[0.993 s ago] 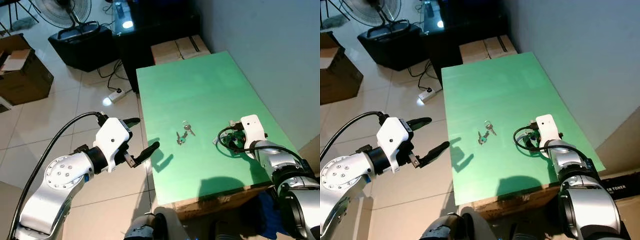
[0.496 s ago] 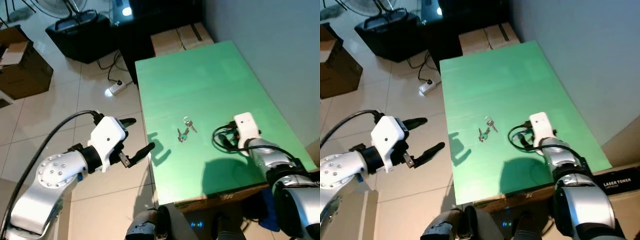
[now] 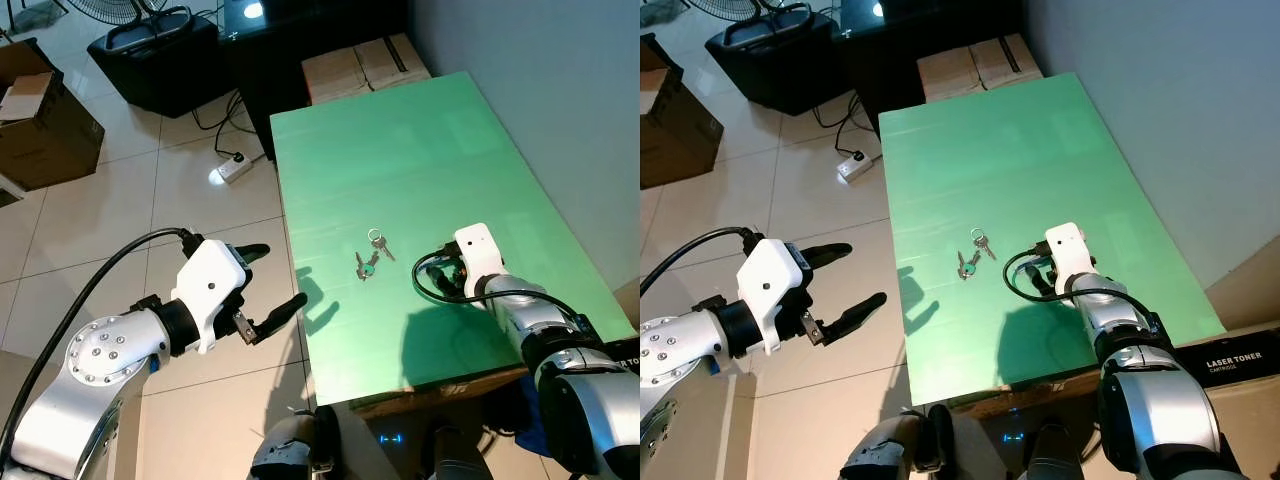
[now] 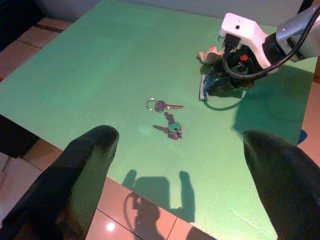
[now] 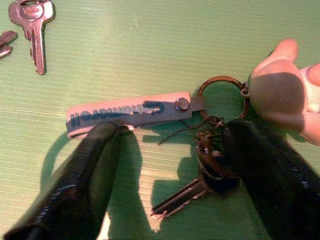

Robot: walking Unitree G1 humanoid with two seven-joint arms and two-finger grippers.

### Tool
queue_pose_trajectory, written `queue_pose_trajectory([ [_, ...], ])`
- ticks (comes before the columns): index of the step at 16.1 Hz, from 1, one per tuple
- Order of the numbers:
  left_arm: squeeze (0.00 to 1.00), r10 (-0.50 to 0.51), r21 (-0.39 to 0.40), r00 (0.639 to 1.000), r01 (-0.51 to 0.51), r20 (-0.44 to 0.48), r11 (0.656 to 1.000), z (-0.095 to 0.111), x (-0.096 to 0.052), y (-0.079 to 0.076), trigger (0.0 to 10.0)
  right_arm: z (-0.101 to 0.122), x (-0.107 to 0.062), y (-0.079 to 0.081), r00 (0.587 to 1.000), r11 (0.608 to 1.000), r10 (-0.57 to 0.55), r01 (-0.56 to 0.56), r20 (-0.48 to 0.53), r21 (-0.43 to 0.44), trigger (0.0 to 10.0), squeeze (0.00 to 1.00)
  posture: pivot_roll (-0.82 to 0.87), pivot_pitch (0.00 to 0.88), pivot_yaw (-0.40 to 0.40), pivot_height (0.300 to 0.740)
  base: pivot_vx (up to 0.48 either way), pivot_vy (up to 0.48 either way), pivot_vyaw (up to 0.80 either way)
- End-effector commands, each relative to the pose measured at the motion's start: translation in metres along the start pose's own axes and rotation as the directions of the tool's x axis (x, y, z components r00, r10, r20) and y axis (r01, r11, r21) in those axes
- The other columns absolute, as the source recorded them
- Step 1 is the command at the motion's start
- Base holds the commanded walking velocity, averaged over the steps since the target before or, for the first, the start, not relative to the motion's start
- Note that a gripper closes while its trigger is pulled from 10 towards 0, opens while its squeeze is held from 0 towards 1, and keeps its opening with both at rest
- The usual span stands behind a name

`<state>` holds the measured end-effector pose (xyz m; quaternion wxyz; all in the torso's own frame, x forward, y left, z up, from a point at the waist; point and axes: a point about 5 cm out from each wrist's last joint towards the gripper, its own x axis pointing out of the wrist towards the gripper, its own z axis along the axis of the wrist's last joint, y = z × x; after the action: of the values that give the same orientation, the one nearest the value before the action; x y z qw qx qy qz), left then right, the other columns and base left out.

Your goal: Hang keys on a hook

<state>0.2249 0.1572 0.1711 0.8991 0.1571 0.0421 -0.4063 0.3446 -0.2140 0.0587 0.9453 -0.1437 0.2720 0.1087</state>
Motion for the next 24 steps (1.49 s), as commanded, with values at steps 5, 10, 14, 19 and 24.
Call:
queue_pose_trajectory([
  [5,0.00,0.003,0.015,1.000,-0.003,-0.010,1.000,0.000,-0.003,0.002,10.0,-0.025,-0.002,0.006,0.995,0.999,0.036,-0.035,-0.093,0.004,0.0,0.00,0.22,0.268,0.219,0.740,0.000,0.000,0.00],
  [10,0.00,0.005,0.019,1.000,-0.005,-0.006,1.000,0.000,0.000,0.003,10.0,-0.022,-0.003,0.003,0.996,0.999,0.035,-0.034,-0.081,0.009,0.0,0.00,0.22,0.261,0.221,0.740,0.000,0.000,0.00],
  [14,0.00,0.006,0.019,1.000,-0.006,-0.001,1.000,0.001,0.002,0.004,10.0,-0.021,-0.003,0.000,0.997,1.000,0.027,-0.026,-0.078,0.016,0.0,0.00,0.21,0.252,0.217,0.740,0.000,0.000,0.00],
  [19,0.00,0.005,0.021,1.000,-0.005,0.018,1.000,0.002,0.008,0.005,10.0,-0.015,-0.004,-0.004,0.999,0.997,0.002,0.000,-0.032,0.073,0.0,0.00,0.19,0.228,0.217,0.740,0.000,0.000,0.00],
  [24,0.00,0.020,0.009,0.998,-0.020,0.056,1.000,0.001,0.022,0.007,10.0,-0.001,-0.004,-0.008,0.997,0.993,-0.010,0.001,0.075,0.115,0.0,0.00,0.12,0.168,0.203,0.740,0.000,0.000,0.00],
])
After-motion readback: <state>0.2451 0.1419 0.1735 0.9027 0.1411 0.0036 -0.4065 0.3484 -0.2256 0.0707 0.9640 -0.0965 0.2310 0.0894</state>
